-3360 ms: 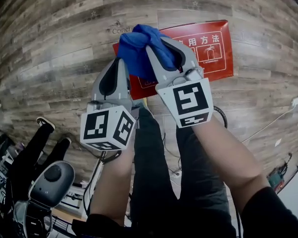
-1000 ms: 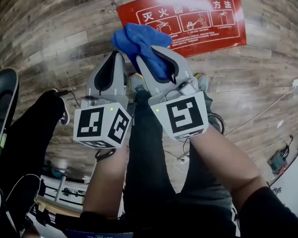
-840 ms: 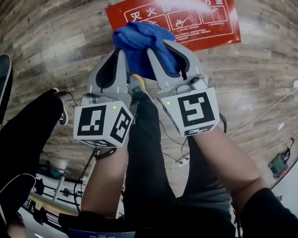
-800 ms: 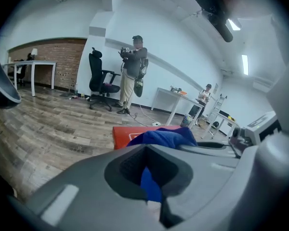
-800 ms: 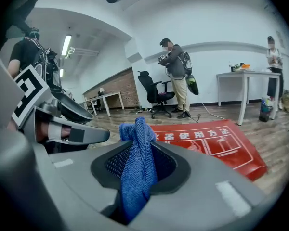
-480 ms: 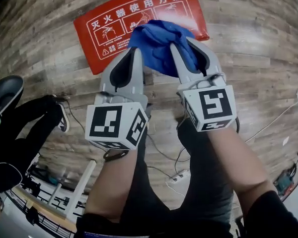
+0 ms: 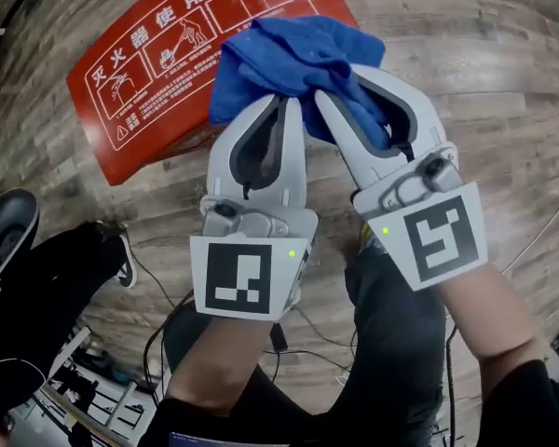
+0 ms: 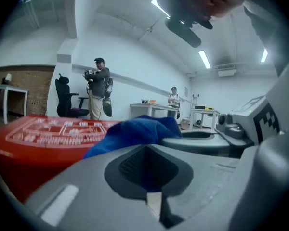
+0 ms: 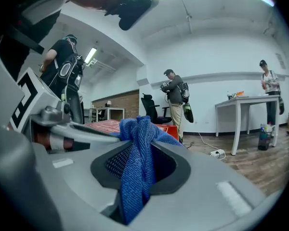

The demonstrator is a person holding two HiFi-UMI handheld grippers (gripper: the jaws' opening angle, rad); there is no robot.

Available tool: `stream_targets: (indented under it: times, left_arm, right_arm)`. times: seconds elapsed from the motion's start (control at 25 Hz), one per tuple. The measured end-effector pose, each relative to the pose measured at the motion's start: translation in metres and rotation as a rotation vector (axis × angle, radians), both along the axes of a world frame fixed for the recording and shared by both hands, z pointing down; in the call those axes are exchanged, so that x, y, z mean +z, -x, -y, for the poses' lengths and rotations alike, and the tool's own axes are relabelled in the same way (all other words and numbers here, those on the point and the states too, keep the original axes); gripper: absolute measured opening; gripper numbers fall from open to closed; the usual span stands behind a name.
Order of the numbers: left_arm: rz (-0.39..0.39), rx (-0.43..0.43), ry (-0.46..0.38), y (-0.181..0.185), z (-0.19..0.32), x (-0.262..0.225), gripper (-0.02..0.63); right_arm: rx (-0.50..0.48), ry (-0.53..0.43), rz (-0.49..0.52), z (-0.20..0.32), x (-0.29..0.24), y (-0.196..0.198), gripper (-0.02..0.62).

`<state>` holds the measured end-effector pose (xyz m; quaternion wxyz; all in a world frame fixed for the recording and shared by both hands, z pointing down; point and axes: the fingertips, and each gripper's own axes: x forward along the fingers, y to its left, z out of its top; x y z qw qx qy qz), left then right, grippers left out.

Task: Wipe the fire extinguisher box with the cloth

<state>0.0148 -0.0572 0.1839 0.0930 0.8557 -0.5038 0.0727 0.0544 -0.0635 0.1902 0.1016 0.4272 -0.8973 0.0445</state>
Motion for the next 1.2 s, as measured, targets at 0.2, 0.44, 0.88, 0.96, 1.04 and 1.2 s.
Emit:
stream_targets:
  times: [0.2, 0.44, 0.88, 0.96, 1.04, 1.2]
  left_arm:
    - [-0.005, -0.004, -0.065, 0.005, -0.017, 0.051, 0.002]
    - [0.016, 0.003, -0.101, 0.009, -0.01, 0.134, 0.002]
    - [-0.02, -0.154, 0.055, 0.032, -0.007, 0.295, 0.002]
    - [-0.006, -0.188, 0.088, 0.041, -0.011, 0.317, 0.002]
    - [0.007, -0.211, 0.116, 0.051, -0.018, 0.335, 0.002]
    - [0.019, -0.229, 0.165, 0.055, -0.03, 0.355, 0.002]
  right_arm:
    - [-0.075, -0.075, -0.001, -0.019, 0.034, 0.007, 0.112]
    - [-0.13, -0.113, -0.065, -0.011, 0.123, 0.008, 0.112]
    - [-0.014, 0.12, 0.041, -0.007, 0.307, -0.004, 0.112]
    - [-0.007, 0.151, 0.036, -0.005, 0.33, -0.004, 0.112]
    - [-0.003, 0.167, 0.025, -0.004, 0.35, -0.001, 0.111]
    - [-0.023, 0.212, -0.015, -0.006, 0.383, 0.002, 0.112]
